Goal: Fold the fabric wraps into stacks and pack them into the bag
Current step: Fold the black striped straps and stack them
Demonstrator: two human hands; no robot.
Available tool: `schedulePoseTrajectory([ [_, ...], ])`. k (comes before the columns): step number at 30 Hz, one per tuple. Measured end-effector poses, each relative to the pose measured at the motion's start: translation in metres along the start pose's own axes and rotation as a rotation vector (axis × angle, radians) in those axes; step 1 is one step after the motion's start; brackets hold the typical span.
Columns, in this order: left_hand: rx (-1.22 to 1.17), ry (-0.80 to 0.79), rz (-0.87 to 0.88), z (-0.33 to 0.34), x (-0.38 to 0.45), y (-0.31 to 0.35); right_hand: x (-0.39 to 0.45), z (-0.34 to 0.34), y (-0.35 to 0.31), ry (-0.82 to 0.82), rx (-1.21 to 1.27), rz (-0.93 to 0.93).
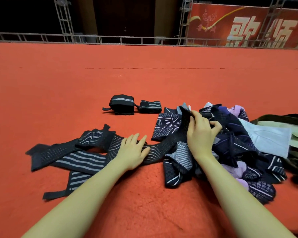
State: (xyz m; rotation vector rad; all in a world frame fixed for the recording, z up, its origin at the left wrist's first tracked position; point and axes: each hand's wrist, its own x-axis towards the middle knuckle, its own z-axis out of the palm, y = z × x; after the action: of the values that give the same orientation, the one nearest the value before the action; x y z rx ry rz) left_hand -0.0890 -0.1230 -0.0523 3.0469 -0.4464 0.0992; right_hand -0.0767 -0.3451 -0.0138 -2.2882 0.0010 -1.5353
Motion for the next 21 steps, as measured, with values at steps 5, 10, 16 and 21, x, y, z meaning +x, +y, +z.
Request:
schedulePoseTrajectory([
  [5,0.042,0.156,-0.049,0.0,-0.027,-0.042,-0.005,0.008,-0.034,-0.006,0.06,-0.226],
  [10,0.045,0.135,-0.06,0.0,-0.056,-0.067,-0.027,0.02,-0.087,-0.126,0.179,-0.392],
  [16,-0.058,0.067,-0.208,0.01,-0.081,-0.085,-0.076,0.03,-0.131,-0.309,0.192,-0.497],
  [21,-0.195,0.257,-0.228,0.019,-0.099,-0.095,-0.103,0.029,-0.15,-0.469,0.222,-0.506],
])
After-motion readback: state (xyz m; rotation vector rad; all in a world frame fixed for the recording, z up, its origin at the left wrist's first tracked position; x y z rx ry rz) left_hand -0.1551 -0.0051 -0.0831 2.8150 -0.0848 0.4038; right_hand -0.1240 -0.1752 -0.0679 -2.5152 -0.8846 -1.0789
